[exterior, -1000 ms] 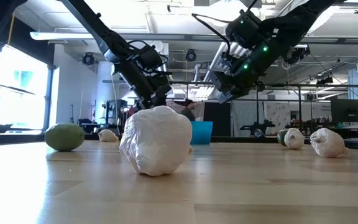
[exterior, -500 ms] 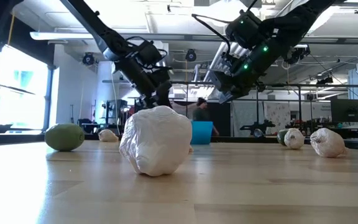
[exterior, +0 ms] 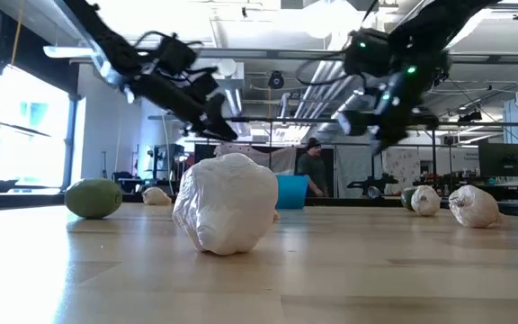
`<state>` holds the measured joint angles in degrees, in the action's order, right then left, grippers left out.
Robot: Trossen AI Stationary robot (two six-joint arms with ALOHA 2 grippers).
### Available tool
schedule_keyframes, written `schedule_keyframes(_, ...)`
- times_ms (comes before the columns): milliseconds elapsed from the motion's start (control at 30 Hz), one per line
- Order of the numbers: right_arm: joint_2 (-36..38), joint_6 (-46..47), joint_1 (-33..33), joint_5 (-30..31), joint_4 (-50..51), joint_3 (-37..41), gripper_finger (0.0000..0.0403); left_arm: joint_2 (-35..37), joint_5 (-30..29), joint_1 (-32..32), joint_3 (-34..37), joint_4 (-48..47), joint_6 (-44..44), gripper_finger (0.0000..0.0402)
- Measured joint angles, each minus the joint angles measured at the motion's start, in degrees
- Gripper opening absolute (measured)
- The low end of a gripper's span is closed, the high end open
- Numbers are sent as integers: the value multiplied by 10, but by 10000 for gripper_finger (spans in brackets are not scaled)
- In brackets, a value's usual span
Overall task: Sort produce into baskets
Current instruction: Put the lime into the blue bin
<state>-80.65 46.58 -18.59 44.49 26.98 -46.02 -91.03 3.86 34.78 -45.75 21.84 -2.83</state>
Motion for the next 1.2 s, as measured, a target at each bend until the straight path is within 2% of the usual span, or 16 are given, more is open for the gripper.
schedule_keyframes(67, 19, 52, -12, -27, 68, 0, 0, 24, 0, -3, 39, 44, 10, 81)
schedule_keyframes(167, 27, 132, -24, -33, 141, 0, 5, 59, 0, -5, 96, 101, 28, 69)
schedule_keyframes(267, 23, 195, -36, -62, 178, 0, 29, 89, 0, -8, 139, 129, 48, 61)
schedule_keyframes(400, 12, 241, -58, -92, 170, 0, 97, 120, 0, -8, 172, 133, 52, 56)
schedule_keyframes(633, -50, 312, -89, -85, 131, 0, 251, 143, 1, -8, 198, 123, 58, 56)
schedule_keyframes(767, -101, 336, -103, -63, 126, 0, 302, 143, 16, -8, 197, 124, 57, 56)
schedule_keyframes(967, -172, 391, -117, -5, 117, 0, 321, 143, 21, -8, 197, 122, 47, 56)
schedule_keyframes(1200, -214, 385, -144, 30, 82, 0, 317, 143, 21, -8, 197, 118, 47, 56)
